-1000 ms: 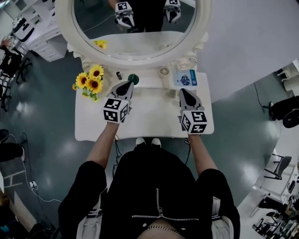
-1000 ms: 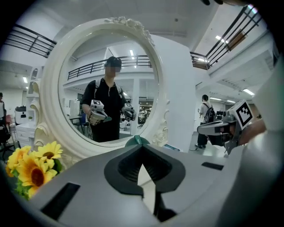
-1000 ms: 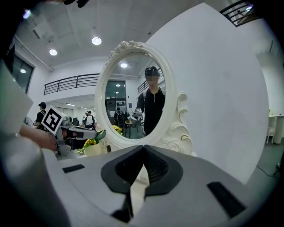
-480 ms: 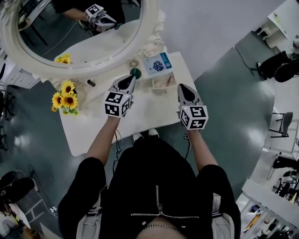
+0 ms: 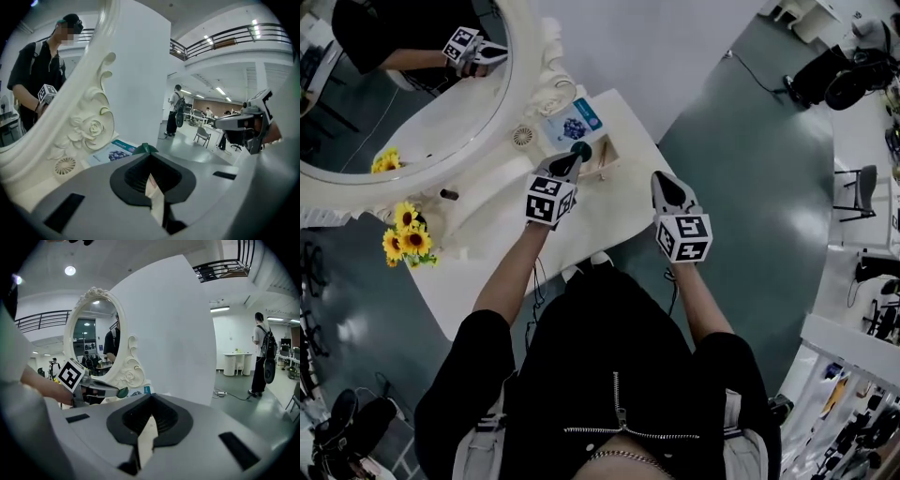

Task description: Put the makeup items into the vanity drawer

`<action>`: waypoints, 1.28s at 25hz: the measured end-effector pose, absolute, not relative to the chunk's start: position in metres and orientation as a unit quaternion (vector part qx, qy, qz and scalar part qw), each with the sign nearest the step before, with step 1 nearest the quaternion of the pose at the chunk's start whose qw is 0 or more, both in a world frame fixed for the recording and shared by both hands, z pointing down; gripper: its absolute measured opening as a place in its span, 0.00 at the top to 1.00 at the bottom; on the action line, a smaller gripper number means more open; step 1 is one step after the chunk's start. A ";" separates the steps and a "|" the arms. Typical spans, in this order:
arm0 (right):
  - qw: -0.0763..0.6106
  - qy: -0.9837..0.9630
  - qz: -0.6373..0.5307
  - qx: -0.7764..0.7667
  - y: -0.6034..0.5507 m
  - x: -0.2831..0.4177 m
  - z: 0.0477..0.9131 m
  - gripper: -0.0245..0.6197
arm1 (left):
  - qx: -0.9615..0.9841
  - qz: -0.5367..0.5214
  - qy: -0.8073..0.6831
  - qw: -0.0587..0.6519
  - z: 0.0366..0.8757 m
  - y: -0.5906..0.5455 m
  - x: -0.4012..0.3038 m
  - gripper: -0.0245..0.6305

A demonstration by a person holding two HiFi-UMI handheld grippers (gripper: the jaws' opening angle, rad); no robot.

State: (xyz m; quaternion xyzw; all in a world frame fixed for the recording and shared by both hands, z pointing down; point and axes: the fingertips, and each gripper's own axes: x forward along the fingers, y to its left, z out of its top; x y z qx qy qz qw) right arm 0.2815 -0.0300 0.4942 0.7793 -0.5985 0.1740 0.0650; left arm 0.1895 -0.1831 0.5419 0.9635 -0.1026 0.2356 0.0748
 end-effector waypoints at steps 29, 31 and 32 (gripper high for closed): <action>0.083 -0.604 0.192 0.769 -0.038 0.257 0.504 0.95 | 0.939 0.312 -0.092 0.110 0.605 -0.179 0.194 0.93; 0.084 -0.619 0.186 0.758 -0.052 0.249 0.500 0.95 | 0.943 0.301 -0.101 0.104 0.595 -0.182 0.180 0.93; 0.084 -0.628 0.182 0.752 -0.059 0.244 0.498 0.95 | 0.944 0.295 -0.108 0.101 0.590 -0.185 0.171 0.93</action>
